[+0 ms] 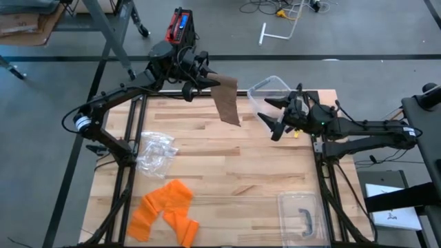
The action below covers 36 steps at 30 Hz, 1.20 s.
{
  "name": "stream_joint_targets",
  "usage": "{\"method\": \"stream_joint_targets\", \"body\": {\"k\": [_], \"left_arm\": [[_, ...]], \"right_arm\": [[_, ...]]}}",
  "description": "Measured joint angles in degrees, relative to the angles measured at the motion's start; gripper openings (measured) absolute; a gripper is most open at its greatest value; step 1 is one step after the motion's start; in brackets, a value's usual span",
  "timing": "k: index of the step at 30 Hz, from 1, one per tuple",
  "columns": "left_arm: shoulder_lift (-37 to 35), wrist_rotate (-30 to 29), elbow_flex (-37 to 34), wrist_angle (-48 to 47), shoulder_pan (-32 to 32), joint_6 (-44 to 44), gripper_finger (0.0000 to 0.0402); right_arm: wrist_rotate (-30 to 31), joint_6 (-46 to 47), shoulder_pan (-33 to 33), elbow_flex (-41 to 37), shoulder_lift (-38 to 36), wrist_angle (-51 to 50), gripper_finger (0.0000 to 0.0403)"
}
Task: Roll bandage
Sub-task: Roll the brown bandage
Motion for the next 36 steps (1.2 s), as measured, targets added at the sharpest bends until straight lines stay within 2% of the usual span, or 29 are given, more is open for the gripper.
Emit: {"method": "stream_joint_targets", "body": {"k": [12,17,27,36], "left_arm": [[0.0,0.0,0.0,-0.1,0.0,-3.3,0.0094],[0.0,-3.3,0.0,0.3,-0.3,-4.0,0.0096],[-0.1,-3.5,0.0,0.9,-0.3,-4.3,0.0095],[-0.3,-3.5,0.0,0.9,-0.3,-0.8,0.0094]], "right_arm": [[0.0,0.0,0.0,0.0,3.3,-0.2,0.0314],[0.0,0.0,0.0,0.0,4.9,-0.4,0.0314],[0.0,0.0,0.0,0.0,9.6,-0.8,0.0314],[0.0,0.0,0.0,0.0,16.1,-0.8,0.0314]]}}
